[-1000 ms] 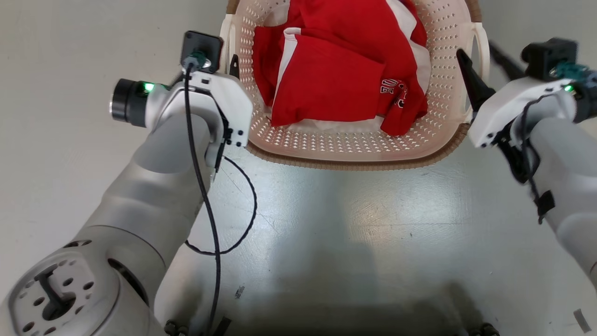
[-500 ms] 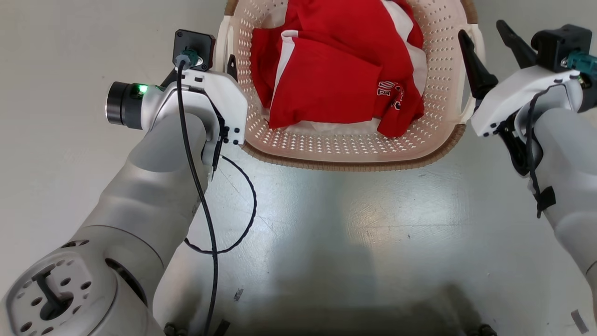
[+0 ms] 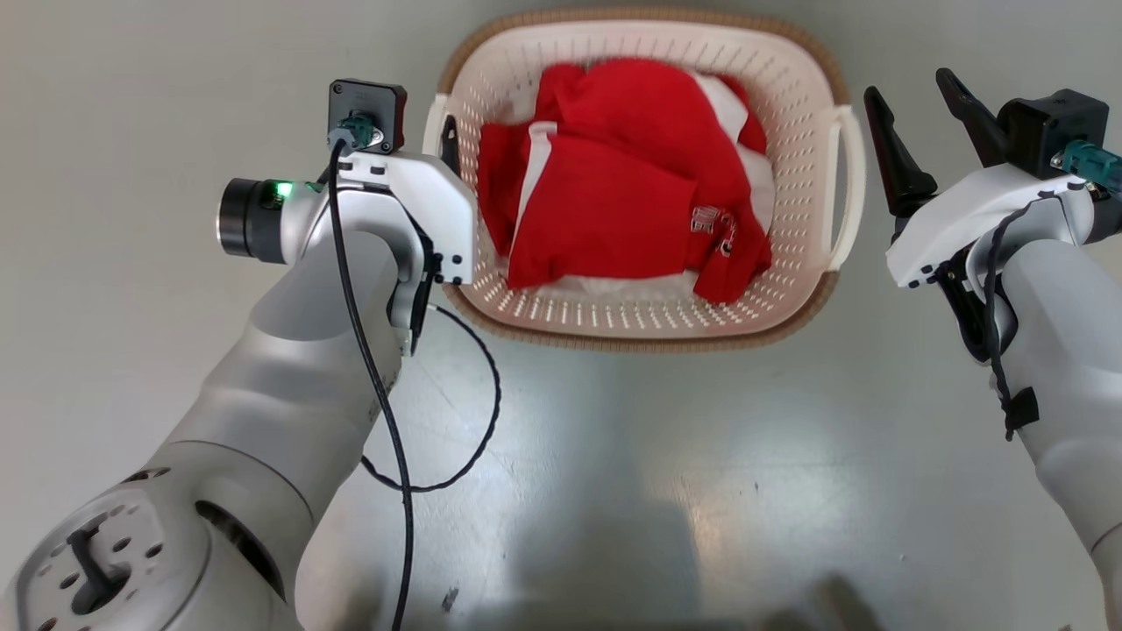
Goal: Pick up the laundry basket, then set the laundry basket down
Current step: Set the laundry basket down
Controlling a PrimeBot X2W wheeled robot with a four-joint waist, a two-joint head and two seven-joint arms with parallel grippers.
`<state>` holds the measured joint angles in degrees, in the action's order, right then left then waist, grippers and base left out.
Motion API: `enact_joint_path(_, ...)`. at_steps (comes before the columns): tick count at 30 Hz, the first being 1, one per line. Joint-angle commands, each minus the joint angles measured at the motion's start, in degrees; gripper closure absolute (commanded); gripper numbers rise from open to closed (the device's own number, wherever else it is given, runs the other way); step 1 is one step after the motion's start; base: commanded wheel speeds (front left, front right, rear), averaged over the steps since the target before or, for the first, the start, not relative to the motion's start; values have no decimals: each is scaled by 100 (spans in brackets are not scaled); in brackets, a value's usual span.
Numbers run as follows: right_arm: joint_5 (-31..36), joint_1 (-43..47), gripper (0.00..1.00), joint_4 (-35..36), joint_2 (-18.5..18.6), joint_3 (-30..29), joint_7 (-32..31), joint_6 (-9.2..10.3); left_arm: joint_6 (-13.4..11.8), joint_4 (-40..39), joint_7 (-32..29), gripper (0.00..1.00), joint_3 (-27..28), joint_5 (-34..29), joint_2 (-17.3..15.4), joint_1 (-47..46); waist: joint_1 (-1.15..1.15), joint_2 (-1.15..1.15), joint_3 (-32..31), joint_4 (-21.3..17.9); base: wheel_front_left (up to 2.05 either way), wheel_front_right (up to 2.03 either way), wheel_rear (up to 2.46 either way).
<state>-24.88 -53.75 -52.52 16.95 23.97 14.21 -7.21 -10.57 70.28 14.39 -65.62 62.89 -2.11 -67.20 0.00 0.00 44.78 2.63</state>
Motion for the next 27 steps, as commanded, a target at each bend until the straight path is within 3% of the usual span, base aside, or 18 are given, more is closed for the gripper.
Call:
enact_joint_path(1, 85, 295, 0, 127, -64, 8, 79, -28, -37, -85, 58, 0, 118, -86, -144, 98, 0, 0, -182, -8, 0, 0, 0)
enact_joint_path(13, 590, 916, 0, 658, -158, -490, 79, -28, -52, -1235, 60, 0, 1476, -1318, -568, 1172, 0, 0, -1427, -55, 0, 0, 0)
enact_joint_path(27, 827, 1997, 0, 1530, 0, -760, 79, -28, 276, -2257, 61, 0, 3266, -2646, -791, 2866, 0, 0, -2803, -158, 0, 0, 0)
